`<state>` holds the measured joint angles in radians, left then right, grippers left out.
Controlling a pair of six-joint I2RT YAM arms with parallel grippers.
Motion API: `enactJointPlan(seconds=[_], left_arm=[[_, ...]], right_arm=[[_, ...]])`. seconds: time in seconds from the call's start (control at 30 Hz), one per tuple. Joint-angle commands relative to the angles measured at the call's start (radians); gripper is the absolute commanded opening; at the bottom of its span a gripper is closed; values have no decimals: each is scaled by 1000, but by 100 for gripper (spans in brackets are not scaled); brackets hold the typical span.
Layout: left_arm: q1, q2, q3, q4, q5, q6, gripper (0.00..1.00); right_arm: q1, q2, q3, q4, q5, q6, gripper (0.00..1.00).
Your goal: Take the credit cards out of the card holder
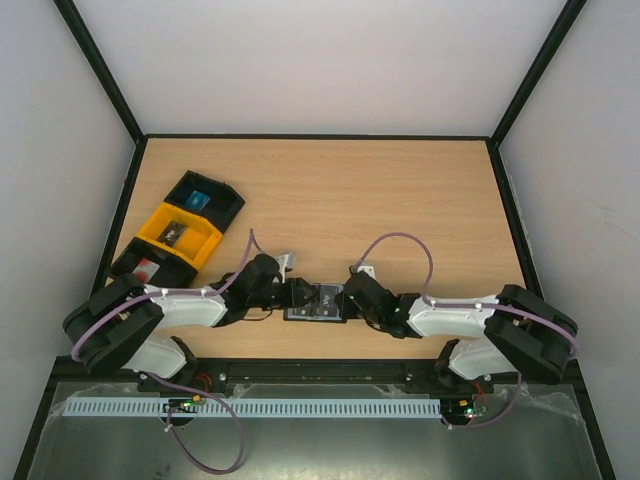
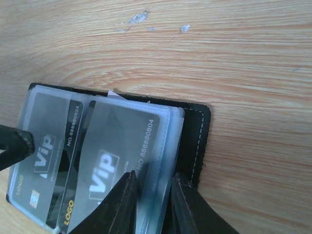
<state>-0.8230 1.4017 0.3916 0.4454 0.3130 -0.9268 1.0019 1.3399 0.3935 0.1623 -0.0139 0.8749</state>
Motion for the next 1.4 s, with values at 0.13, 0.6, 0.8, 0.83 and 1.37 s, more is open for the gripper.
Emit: enactJointPlan(seconds=[0.13, 0.6, 0.8, 0.83, 1.37], left_arm=[[-16, 37, 10, 35, -4, 19, 51], [-51, 53, 40, -42, -43, 9, 50], [-81, 107, 57, -16, -12, 1, 44], [-83, 108, 58, -16, -16, -1, 43], [-82, 97, 66, -7, -9, 16, 21]], right_arm=[[7, -91, 6, -73, 4, 14, 19], [10, 14, -45, -22, 1, 35, 11], [9, 13, -63, -11, 4, 34, 11], [10, 15, -64, -6, 1, 35, 11], [11, -2, -90, 21, -11, 37, 12]])
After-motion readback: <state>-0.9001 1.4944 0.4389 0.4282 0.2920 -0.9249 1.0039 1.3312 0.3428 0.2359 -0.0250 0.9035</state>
